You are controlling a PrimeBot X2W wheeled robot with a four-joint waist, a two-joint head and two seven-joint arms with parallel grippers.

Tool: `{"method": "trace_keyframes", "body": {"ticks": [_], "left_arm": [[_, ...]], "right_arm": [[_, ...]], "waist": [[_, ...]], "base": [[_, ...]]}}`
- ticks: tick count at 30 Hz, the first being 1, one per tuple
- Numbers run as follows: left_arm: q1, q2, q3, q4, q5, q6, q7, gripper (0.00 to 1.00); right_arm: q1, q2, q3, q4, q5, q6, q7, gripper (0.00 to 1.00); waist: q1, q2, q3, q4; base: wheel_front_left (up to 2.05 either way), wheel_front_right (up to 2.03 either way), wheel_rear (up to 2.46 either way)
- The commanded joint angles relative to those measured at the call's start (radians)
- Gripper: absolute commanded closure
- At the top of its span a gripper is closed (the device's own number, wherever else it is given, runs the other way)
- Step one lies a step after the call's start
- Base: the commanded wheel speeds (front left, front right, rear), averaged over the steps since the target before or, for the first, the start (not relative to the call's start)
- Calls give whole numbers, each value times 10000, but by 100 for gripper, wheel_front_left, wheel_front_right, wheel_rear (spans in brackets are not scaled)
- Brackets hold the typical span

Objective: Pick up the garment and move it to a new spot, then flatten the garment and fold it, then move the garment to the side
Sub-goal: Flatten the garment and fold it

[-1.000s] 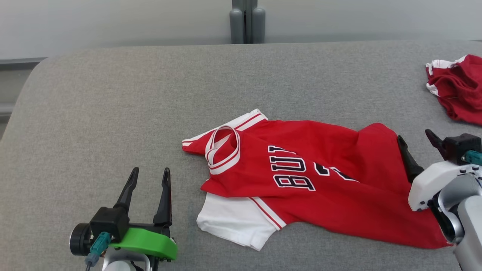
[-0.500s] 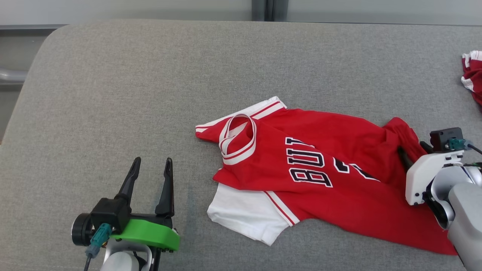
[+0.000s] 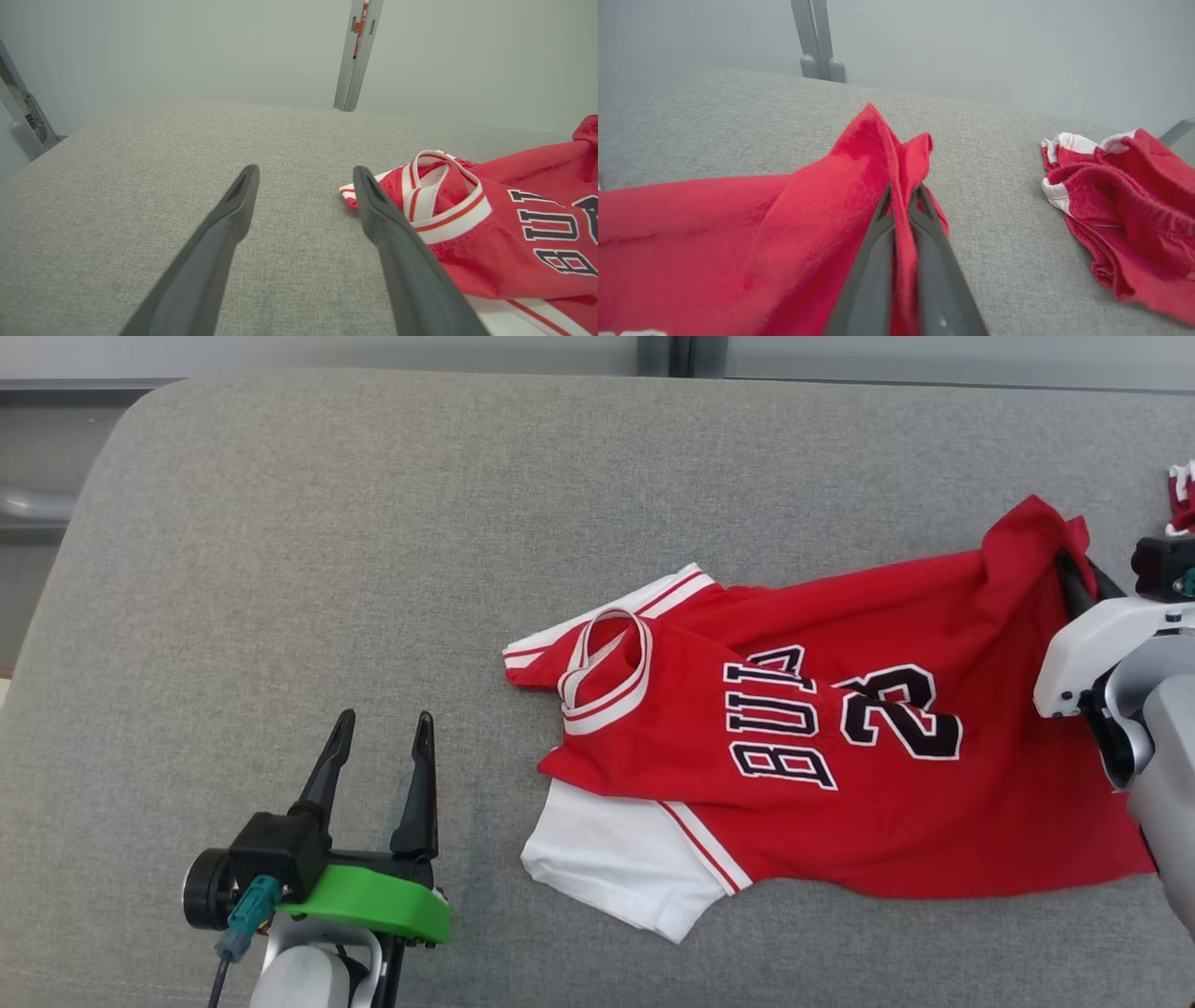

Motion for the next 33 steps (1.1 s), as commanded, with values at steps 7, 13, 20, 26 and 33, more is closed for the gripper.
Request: {"method": "trace_keyframes", "body": {"ticks": [7, 13, 20, 26, 33], "left_arm": [[37, 24, 53, 49, 0, 101, 1, 0], [270, 24, 300, 43, 232, 27, 1, 0], [572, 24, 597, 66, 334, -60, 1, 0], [778, 27, 746, 72, 440, -114, 1, 0], [1003, 26, 920, 58, 525, -150, 1, 0]], "right_arm": [[-423, 267, -190, 1100, -214, -21, -841, 0], [227, 268, -711, 111, -151, -21, -1065, 0], [2143, 512, -1432, -2404, -280, -19, -1053, 0], [3927, 840, -1790, -4412, -379, -19, -1055, 0], [5612, 1300, -2198, -6305, -590, -19, -1056, 0]], "waist": [[-1, 0, -210, -65], [-1, 0, -594, -401], [-1, 0, -1049, -883], [-1, 0, -1362, -1263], [-1, 0, -1641, -1505]], "base": [[0, 0, 0], [0, 0, 0], [0, 0, 0], [0, 0, 0], [0, 0, 0]]}}
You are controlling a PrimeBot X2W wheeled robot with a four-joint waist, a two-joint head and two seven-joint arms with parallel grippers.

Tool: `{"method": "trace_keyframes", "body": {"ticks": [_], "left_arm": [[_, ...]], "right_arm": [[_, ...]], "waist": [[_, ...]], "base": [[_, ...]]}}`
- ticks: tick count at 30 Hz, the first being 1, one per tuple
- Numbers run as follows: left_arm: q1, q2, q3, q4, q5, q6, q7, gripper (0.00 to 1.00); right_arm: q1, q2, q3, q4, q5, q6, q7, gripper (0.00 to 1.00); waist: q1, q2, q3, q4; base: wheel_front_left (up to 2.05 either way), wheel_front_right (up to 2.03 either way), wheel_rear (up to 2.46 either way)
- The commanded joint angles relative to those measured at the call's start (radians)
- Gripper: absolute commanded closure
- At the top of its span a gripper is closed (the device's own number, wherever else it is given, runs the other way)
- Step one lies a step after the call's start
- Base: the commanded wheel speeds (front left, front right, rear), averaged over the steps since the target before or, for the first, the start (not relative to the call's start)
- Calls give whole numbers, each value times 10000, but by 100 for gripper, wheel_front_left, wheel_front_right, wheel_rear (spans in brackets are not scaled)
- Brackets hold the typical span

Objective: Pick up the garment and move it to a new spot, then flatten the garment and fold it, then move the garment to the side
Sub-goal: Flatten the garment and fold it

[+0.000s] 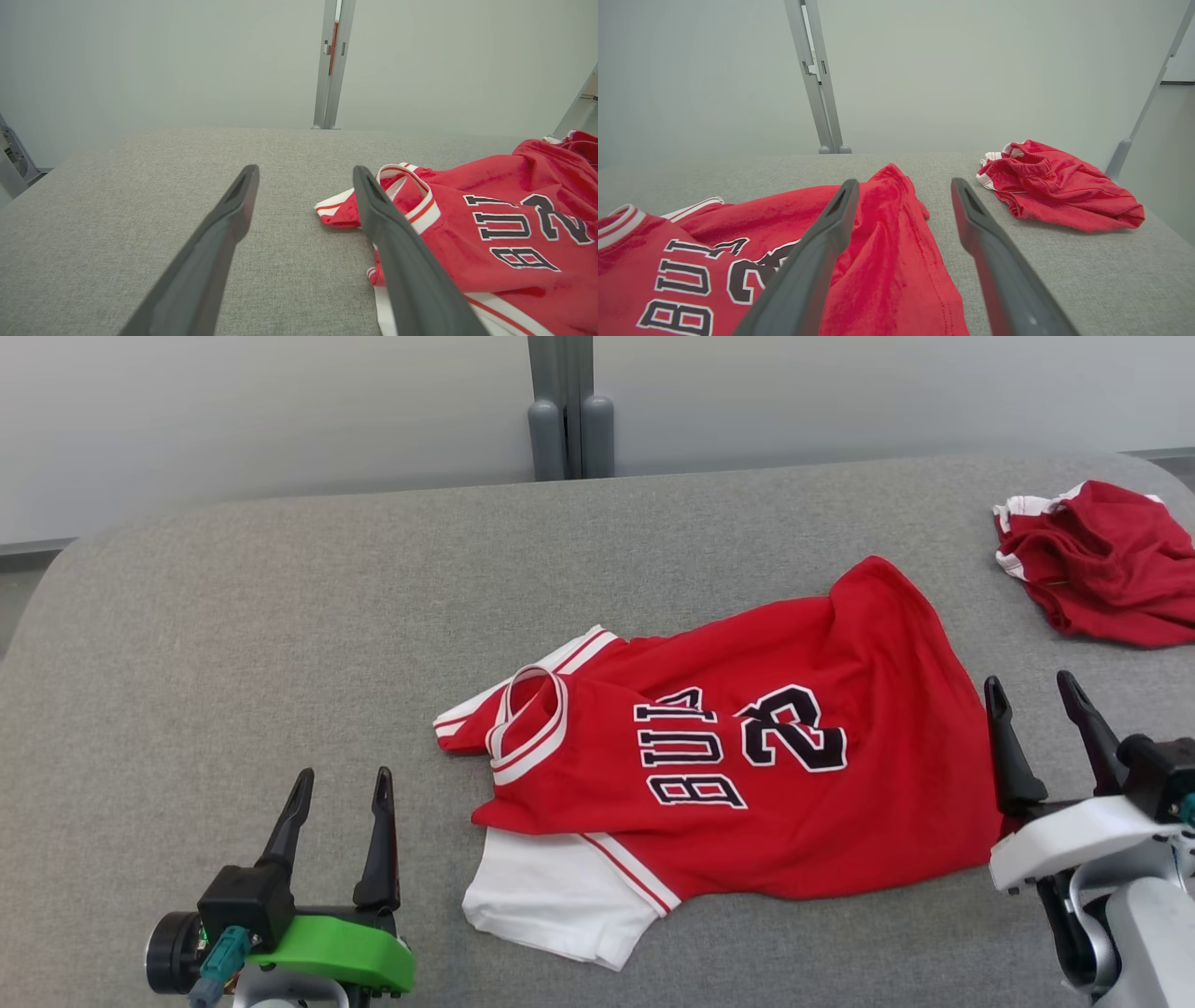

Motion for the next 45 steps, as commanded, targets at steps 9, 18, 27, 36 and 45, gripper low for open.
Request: {"method": "trace_keyframes", "body": {"ticks": [9, 18, 27, 36, 45], "left_arm": [[501, 26, 338, -41, 201, -107, 1, 0], [727, 26, 552, -233, 464, -188, 1, 0], [809, 26, 705, -293, 590, -236, 2, 0], [872, 26, 719, -217, 526, -219, 2, 0], [855, 26, 723, -186, 515, -195, 2, 0]], "right_arm": [[2043, 814, -723, -2155, -580, -17, -23, 0], [2913, 1496, -772, -3170, -1039, -17, -22, 0], [3040, 1562, -698, -2972, -1190, -17, -22, 0], [2984, 1550, -655, -2780, -1225, -17, -24, 0], [2896, 1558, -636, -2617, -1282, -17, -24, 0]], "waist": [[0, 0, -512, -146], [0, 0, -686, -91], [0, 0, -748, 60], [0, 0, -803, 102], [0, 0, -811, 105]], "base": [[0, 0, 0], [0, 0, 0], [0, 0, 0], [0, 0, 0], [0, 0, 0]]}}
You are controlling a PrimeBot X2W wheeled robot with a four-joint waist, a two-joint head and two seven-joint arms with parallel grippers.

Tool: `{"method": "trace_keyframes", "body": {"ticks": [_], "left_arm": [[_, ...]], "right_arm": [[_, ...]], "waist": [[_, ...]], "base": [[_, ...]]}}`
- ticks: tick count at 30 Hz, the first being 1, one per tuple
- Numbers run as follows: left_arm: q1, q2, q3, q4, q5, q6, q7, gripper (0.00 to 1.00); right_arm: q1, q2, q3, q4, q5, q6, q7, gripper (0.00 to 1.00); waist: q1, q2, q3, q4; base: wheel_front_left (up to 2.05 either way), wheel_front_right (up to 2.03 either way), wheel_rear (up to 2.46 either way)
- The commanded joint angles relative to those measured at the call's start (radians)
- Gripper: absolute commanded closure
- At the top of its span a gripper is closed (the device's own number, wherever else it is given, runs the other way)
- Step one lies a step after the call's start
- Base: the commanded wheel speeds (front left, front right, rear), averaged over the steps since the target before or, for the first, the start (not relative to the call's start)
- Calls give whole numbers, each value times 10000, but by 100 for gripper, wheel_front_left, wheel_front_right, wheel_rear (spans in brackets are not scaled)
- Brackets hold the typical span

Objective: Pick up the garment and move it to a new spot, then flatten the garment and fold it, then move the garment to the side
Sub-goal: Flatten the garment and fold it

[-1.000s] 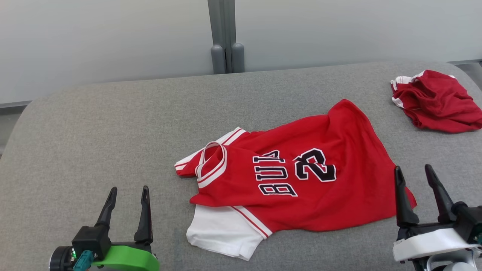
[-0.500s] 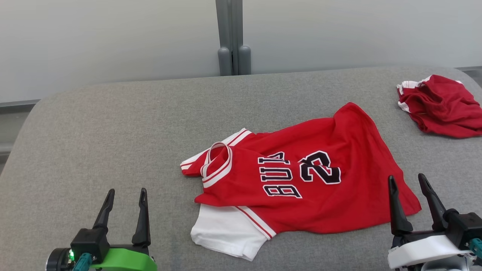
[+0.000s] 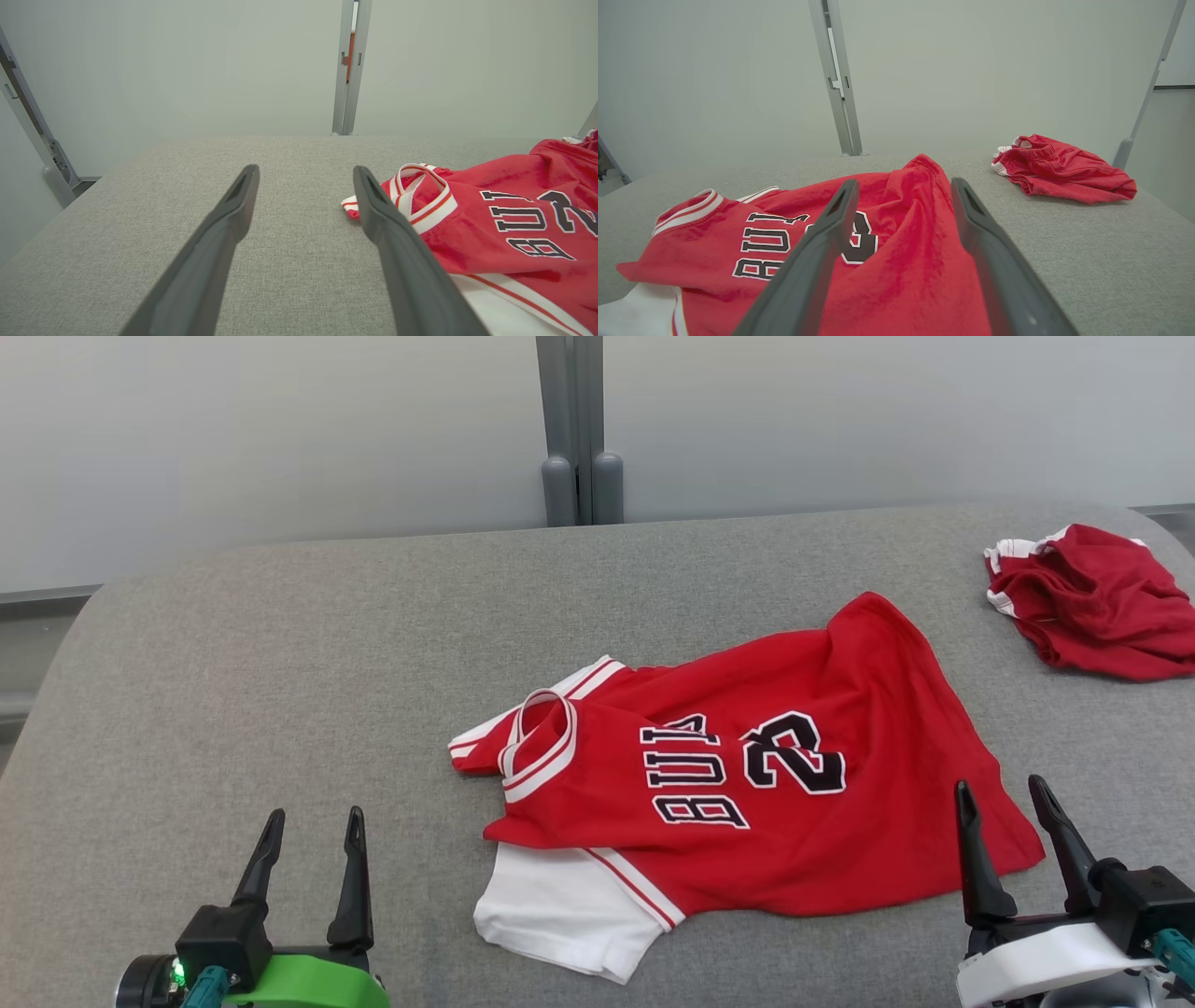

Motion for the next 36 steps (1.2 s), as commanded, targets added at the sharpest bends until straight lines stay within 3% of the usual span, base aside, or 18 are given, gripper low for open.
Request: {"method": "trace_keyframes", "body": {"ticks": [1, 23, 29, 36], "left_arm": [[120, 26, 33, 15, -40, 24, 2, 0], [146, 26, -306, 294, -178, -52, 2, 0], [54, 26, -1150, 957, -221, -129, 2, 0], [-375, 27, -2236, 2065, -290, -204, 3, 0]], "right_arm": [[-22, -14, -5, 37, -54, -17, -23, 0], [-241, -52, -123, 421, 6, -17, -24, 0], [-614, -252, -479, 1303, -238, -17, -23, 0], [-1555, -607, -818, 3147, -394, -17, -23, 0]], "waist": [[0, 0, -3, 4], [0, 0, 43, 40], [0, 0, 221, 30], [0, 0, 660, -76]], "base": [[0, 0, 0], [0, 0, 0], [0, 0, 0], [0, 0, 0]]}}
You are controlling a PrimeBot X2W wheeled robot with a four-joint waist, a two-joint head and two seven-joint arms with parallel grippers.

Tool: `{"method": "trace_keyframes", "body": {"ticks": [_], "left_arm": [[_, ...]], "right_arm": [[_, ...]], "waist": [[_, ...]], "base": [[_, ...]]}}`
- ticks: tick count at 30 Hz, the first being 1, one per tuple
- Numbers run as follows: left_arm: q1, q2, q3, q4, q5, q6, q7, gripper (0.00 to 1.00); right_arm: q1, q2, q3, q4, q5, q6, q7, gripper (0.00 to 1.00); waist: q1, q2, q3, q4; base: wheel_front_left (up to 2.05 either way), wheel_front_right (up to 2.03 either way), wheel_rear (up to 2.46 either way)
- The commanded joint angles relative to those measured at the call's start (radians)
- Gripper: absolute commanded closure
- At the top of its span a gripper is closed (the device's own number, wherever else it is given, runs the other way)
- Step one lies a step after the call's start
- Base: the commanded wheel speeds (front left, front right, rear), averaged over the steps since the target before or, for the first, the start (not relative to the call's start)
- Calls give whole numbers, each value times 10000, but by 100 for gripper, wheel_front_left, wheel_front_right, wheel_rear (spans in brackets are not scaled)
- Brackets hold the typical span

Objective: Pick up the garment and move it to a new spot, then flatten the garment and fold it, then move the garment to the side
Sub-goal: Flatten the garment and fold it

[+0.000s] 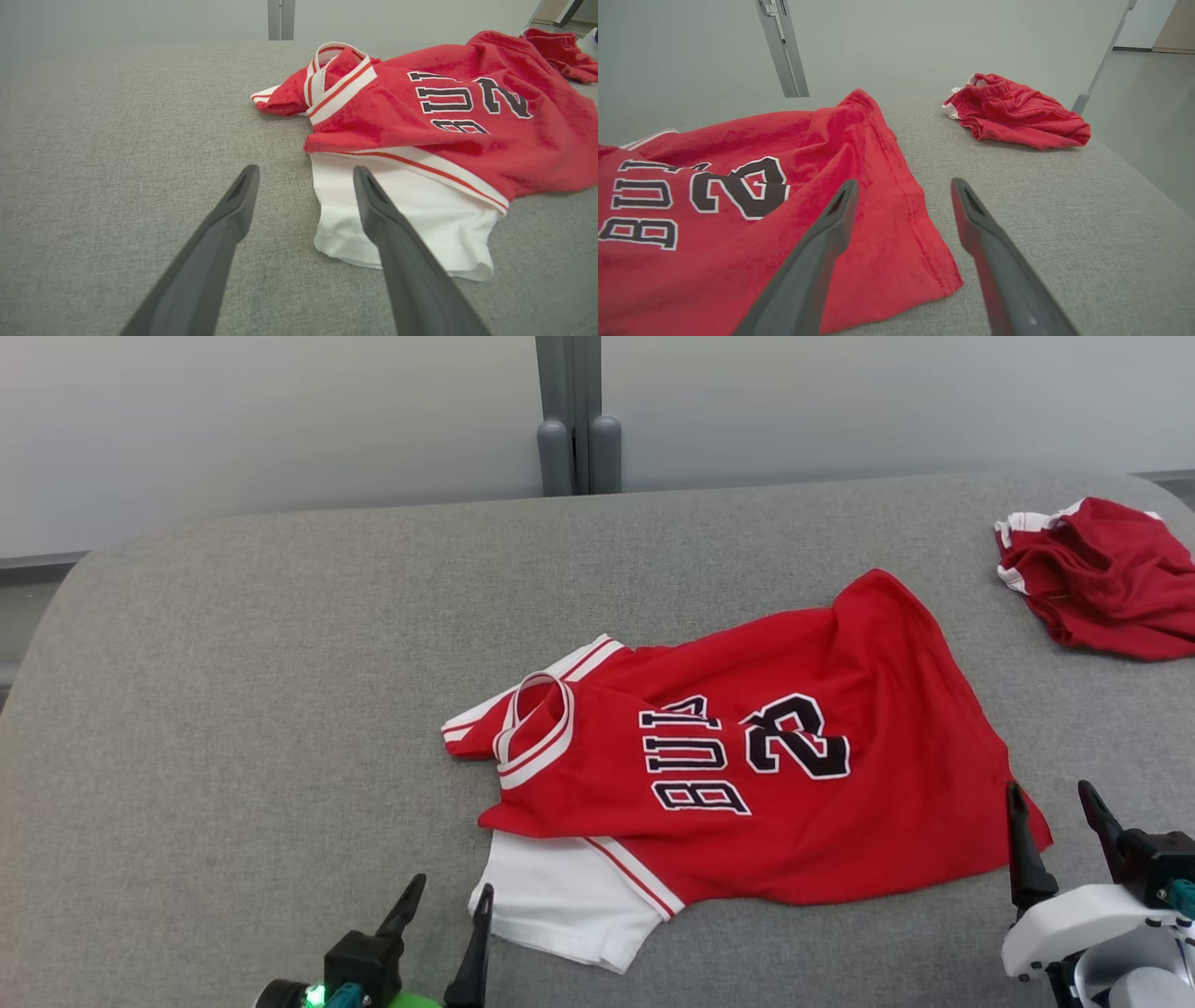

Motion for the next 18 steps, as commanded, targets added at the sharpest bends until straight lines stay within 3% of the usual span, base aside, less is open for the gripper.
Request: {"method": "trace_keyframes", "body": {"ticks": [1, 10, 18], "left_arm": [[-258, 29, -123, 202, 18, -40, 2, 0], [-1055, 32, -746, 1603, -150, -70, 2, 0], [-1236, 32, -1039, 1917, -337, -77, 2, 0]], "right_arm": [[-261, -62, -55, 290, -60, -17, -25, 0], [-1591, -246, -236, 2949, -170, -17, -25, 0], [-2072, -72, -194, 4603, -51, -17, 1, 0]], "waist": [[0, 0, 197, -74], [0, 0, 780, -243], [0, 0, 968, -210]], "base": [[0, 0, 0], [0, 0, 0], [0, 0, 0]]}}
